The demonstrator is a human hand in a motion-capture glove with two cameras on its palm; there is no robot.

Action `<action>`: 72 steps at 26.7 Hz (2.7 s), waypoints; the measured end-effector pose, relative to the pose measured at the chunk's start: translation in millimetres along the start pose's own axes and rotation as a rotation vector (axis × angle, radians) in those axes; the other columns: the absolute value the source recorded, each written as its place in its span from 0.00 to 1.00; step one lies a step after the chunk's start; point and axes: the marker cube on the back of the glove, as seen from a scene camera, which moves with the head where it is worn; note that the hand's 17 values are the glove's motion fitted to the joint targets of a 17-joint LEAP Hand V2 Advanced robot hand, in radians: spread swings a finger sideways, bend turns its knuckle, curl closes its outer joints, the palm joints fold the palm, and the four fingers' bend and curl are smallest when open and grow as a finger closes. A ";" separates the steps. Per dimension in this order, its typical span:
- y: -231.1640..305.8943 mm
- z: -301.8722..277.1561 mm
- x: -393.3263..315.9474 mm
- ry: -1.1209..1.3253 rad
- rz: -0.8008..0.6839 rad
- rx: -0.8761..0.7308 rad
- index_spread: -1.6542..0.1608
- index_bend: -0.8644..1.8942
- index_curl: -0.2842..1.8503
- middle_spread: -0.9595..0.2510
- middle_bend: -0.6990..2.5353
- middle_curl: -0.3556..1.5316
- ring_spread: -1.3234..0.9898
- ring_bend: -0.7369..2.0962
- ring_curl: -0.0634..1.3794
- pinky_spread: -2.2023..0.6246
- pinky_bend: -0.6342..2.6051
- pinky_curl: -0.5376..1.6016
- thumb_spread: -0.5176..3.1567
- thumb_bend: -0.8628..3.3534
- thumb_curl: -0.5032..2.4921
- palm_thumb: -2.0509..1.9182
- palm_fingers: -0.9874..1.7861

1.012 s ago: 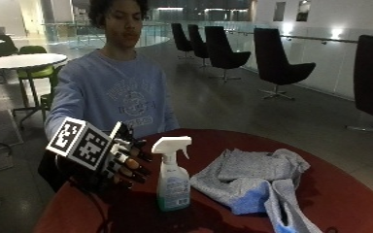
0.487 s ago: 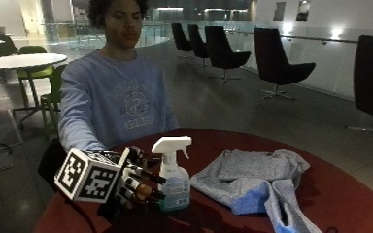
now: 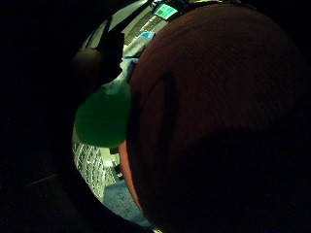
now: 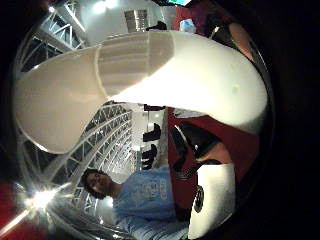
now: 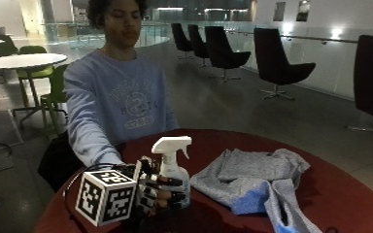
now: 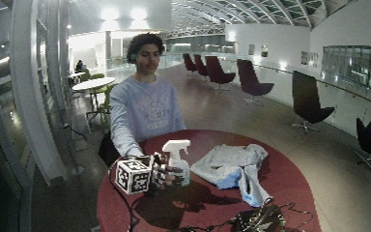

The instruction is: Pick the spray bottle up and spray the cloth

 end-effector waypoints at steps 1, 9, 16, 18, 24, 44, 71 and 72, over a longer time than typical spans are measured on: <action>-1.0 1.7 0.5 -0.001 -0.002 0.004 0.72 0.36 0.28 0.73 0.28 0.40 0.54 0.40 0.29 0.82 0.25 0.39 0.41 0.20 0.28 0.71 0.65; -8.0 10.1 -0.6 -0.005 -0.006 0.057 0.72 0.35 0.26 0.72 0.28 0.40 0.53 0.42 0.30 0.82 0.26 0.40 0.40 0.20 0.29 0.73 0.68; -11.3 13.9 -5.2 -0.007 0.010 0.075 0.73 0.36 0.27 0.71 0.29 0.40 0.52 0.42 0.30 0.81 0.25 0.40 0.40 0.20 0.30 0.75 0.71; -12.2 15.1 -8.0 -0.001 0.009 0.077 0.73 0.36 0.27 0.71 0.29 0.41 0.52 0.41 0.30 0.81 0.25 0.40 0.40 0.20 0.30 0.75 0.71; -16.0 18.9 -32.5 0.092 0.015 -0.007 0.74 0.36 0.27 0.71 0.29 0.41 0.53 0.41 0.30 0.81 0.25 0.40 0.40 0.20 0.31 0.75 0.72; -35.7 22.3 -96.4 0.685 0.179 -0.299 0.75 0.35 0.27 0.71 0.29 0.42 0.53 0.41 0.30 0.82 0.25 0.40 0.41 0.20 0.31 0.75 0.71; -48.7 32.3 -138.8 0.954 0.271 -0.369 0.75 0.35 0.26 0.71 0.29 0.42 0.52 0.41 0.30 0.81 0.26 0.41 0.42 0.20 0.31 0.75 0.72; -48.9 32.9 -139.6 0.957 0.270 -0.369 0.75 0.35 0.25 0.71 0.29 0.42 0.52 0.41 0.31 0.81 0.26 0.41 0.42 0.20 0.31 0.75 0.72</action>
